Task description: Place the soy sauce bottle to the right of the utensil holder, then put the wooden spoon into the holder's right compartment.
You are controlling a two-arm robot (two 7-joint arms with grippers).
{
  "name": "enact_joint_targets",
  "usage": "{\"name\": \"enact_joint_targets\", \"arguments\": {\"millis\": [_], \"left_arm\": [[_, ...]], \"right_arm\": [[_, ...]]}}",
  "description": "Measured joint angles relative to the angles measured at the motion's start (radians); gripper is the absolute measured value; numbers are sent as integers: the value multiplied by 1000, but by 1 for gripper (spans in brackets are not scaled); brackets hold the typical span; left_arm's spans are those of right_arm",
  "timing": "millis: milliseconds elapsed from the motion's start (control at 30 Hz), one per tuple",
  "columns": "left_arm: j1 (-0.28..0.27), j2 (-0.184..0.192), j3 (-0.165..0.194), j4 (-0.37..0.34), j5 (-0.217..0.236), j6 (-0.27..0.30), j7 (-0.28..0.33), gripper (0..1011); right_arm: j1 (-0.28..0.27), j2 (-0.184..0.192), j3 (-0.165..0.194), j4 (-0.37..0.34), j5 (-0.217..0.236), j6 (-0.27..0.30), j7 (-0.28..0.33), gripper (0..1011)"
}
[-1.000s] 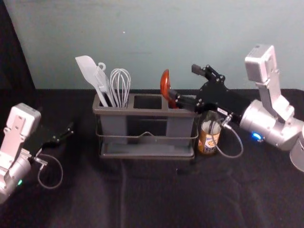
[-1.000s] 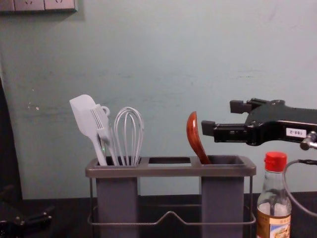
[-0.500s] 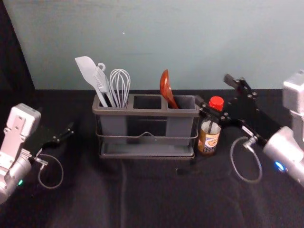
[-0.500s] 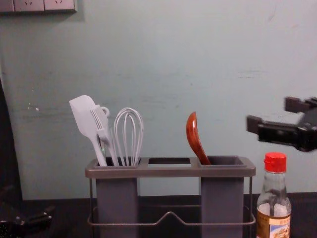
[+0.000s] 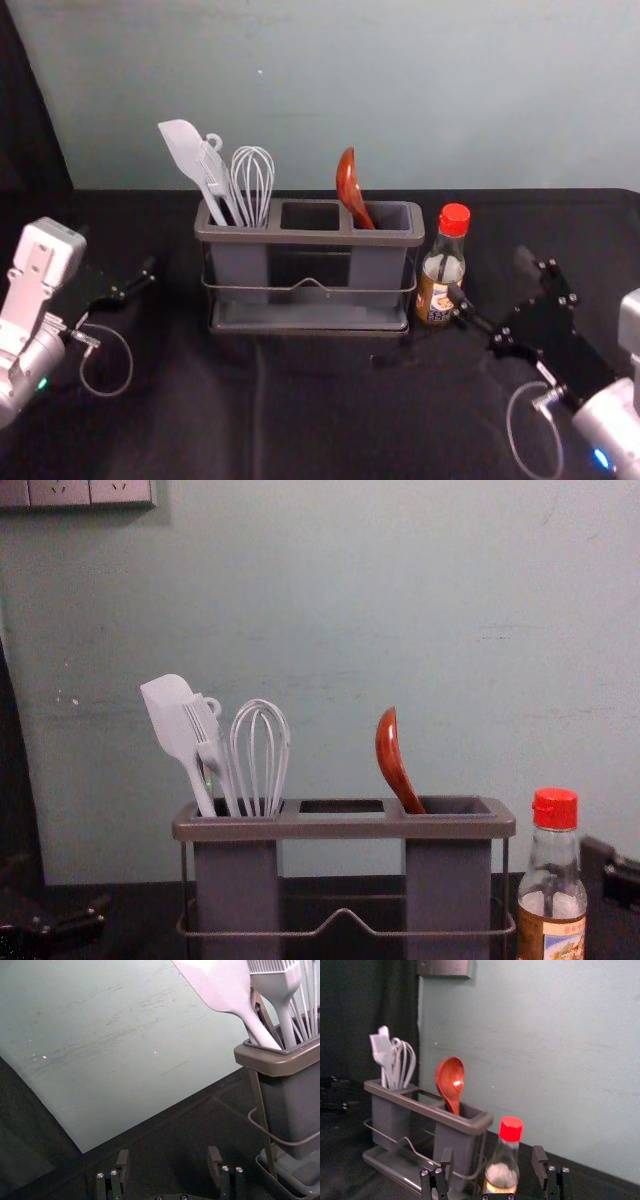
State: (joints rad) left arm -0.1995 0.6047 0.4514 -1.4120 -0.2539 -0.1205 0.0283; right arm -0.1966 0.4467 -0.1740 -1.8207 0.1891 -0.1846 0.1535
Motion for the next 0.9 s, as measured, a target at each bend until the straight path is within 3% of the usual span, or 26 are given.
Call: {"name": "enact_joint_targets", "arguments": {"millis": [200,500,900], "left_arm": [[0,0,0,0,0,0,0,1011],[0,0,0,0,0,0,0,1011],[0,0,0,0,0,0,0,1011]], "right_arm": [[-39,-29,14,17,-23,-35,-23,1002],[-44,-56,18,41,-51,-46,-19,1003],[-37,-56,18,48,-49,-39,-1,1002]]}}
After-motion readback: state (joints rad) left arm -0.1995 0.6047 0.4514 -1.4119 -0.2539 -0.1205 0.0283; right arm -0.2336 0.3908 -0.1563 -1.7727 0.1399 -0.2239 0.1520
